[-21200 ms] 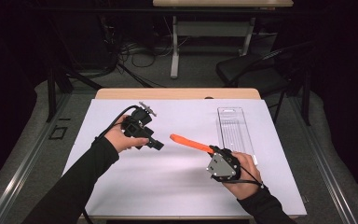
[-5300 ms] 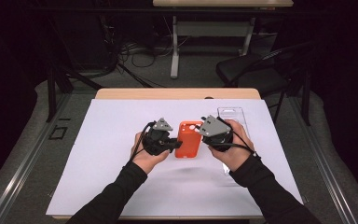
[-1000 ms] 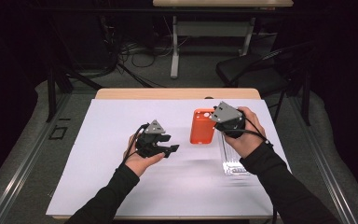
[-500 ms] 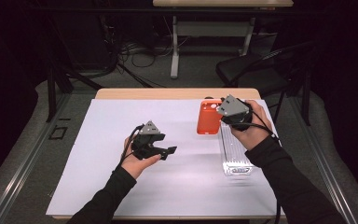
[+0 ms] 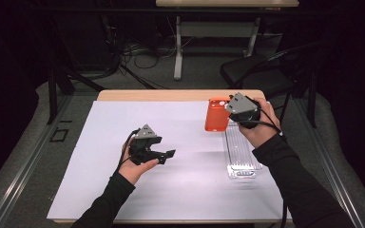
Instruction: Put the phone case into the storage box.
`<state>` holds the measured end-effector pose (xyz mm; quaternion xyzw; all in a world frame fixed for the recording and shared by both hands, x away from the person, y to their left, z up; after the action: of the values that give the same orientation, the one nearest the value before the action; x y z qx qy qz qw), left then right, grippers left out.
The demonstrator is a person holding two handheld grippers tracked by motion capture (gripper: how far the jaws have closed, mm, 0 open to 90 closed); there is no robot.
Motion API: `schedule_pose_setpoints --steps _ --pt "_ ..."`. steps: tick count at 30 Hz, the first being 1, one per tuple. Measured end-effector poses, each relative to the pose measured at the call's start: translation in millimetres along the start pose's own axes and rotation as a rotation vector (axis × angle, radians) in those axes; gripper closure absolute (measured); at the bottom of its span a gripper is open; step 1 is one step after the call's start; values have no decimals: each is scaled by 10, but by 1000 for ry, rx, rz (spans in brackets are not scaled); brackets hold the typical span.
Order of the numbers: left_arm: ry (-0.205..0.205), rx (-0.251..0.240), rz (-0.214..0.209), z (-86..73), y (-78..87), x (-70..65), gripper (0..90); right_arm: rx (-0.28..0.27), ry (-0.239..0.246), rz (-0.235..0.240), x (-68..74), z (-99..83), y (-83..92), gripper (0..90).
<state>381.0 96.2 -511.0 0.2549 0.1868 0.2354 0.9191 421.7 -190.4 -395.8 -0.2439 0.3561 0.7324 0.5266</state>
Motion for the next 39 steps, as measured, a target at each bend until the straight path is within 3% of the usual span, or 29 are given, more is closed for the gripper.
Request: schedule_pose_setpoints --steps 9,26,39 --pt "45 -26 4 -21 74 62 190 -2 1 -22 -61 -55 -60 819" --pt "88 -64 16 -88 252 195 151 10 7 -72 -218 -222 -151 819" --pt "79 -67 38 -107 333 227 84 34 35 -107 -310 -399 -219 819"
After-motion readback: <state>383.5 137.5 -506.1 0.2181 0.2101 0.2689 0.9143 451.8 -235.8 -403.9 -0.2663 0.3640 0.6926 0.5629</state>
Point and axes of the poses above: each handheld gripper's, and its own axes: y roughly backward along the jaws, z roughly out of its top, x roughly to its left, the point moved 4 cm from there along -y, roughly forward along the jaws, and after that the axes turned 8 degrees about -z, right-handed, at the moved point
